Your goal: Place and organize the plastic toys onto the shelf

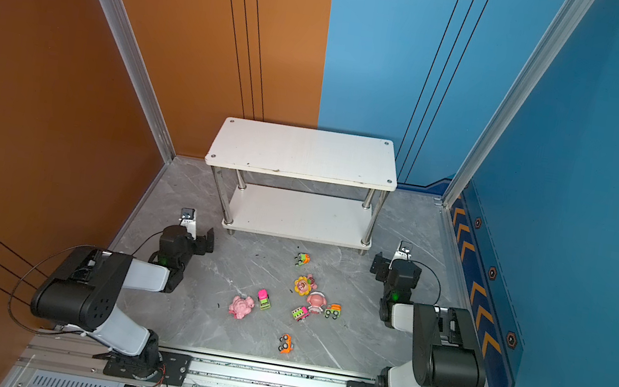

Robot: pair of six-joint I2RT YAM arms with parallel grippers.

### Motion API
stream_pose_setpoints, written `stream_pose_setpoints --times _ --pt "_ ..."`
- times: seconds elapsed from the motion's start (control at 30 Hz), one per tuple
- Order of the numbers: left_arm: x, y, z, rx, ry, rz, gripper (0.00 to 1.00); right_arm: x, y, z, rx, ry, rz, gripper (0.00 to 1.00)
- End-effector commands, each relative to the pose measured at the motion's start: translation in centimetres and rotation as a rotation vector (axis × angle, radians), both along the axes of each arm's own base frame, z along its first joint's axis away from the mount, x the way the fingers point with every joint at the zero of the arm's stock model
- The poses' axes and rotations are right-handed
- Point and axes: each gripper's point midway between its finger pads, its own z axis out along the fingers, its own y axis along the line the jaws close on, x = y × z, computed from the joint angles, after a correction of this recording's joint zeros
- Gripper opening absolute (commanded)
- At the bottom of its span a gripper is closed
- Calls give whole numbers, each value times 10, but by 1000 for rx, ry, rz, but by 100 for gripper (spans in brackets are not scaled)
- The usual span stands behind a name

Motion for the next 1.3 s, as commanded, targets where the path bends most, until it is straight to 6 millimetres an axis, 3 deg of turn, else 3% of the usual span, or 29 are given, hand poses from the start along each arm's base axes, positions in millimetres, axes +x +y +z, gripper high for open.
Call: stream_pose_setpoints --times 0.0,0.53,0.63,0.7,0.83,0.93,1.07,1.23,1.27 --pt "9 0 10 10 -36 -18 98 9 6 10 -8 -34 29 100" --pt "8 0 12 14 -42 -13 98 5 6 16 -58 -45 -11 100" --pt "-3 -13 31 70 -95 -44 98 -11 2 40 -122 -124 -97 100" --pt "-13 -15 51 127 -144 -11 98 -15 10 58 -152 -90 -96 100" --pt "-38 -27 96 207 -252 56 98 -34 17 82 -87 -57 -154 100" --pt "-62 -22 125 149 -344 160 98 -60 33 98 -93 -62 -170 100" --pt "-103 16 142 -83 -392 451 98 -87 52 108 -46 -26 -142 100" --pt "-119 4 139 -237 -293 313 98 -105 92 98 -106 100 -12 100" --pt "-120 -2 135 -262 -272 270 98 -110 115 93 -129 124 69 100"
